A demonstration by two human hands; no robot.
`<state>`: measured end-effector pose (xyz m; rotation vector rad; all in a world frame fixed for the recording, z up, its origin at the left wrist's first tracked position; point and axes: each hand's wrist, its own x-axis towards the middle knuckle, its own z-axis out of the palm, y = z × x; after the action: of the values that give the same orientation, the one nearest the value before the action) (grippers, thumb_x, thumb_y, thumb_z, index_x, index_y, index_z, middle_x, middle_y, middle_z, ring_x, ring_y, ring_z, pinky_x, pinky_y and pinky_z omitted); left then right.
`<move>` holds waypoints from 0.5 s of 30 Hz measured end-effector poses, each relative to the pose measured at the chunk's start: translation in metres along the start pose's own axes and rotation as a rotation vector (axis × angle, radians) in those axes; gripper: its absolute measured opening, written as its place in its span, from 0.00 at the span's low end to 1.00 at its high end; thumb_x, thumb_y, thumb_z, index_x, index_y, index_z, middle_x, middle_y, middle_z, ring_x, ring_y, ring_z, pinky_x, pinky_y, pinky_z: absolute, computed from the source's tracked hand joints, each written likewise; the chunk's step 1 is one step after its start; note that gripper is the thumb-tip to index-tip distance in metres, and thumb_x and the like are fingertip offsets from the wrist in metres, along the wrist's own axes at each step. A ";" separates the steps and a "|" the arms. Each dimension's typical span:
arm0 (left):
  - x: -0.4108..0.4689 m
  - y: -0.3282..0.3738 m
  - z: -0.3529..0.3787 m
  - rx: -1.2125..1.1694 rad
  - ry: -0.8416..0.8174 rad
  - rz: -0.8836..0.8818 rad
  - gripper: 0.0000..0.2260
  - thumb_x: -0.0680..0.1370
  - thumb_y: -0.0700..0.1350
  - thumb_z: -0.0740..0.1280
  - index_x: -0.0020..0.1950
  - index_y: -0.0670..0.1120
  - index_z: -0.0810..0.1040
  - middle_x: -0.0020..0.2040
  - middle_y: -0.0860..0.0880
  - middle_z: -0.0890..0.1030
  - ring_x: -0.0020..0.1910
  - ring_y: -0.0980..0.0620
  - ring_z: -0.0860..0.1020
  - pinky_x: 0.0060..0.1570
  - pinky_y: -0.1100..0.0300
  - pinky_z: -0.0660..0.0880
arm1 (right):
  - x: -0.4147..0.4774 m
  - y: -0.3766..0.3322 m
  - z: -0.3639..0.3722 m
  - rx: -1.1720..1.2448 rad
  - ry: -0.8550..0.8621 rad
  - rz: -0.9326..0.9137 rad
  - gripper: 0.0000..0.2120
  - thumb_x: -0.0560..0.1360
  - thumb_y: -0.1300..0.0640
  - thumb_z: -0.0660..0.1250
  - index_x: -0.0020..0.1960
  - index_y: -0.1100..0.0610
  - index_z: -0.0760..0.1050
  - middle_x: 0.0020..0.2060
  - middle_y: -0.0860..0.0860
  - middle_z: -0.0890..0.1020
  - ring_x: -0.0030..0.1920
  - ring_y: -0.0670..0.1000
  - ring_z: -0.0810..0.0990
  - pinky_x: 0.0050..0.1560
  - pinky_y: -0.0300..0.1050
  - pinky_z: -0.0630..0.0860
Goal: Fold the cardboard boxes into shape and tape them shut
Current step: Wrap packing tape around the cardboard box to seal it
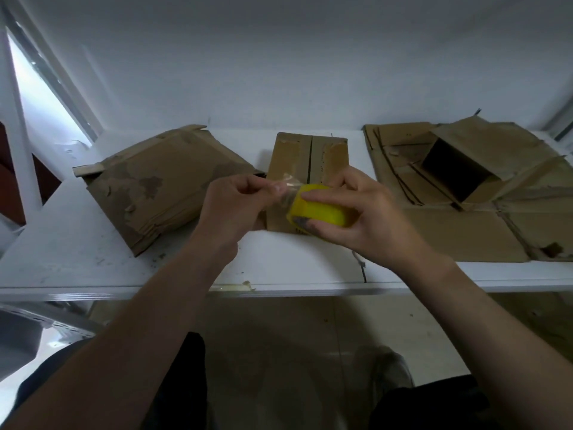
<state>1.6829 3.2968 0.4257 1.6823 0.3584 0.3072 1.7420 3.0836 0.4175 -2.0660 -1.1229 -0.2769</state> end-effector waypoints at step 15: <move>0.017 -0.015 -0.004 0.007 0.260 -0.110 0.02 0.76 0.48 0.75 0.45 0.52 0.85 0.49 0.52 0.86 0.53 0.51 0.82 0.57 0.49 0.80 | -0.028 0.036 -0.064 -0.148 -0.151 0.099 0.16 0.69 0.50 0.79 0.56 0.51 0.86 0.49 0.50 0.82 0.48 0.51 0.81 0.45 0.50 0.80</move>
<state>1.6957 3.3086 0.4112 1.6255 0.6433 0.4448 1.7642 3.0091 0.4295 -2.2982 -1.1134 -0.1623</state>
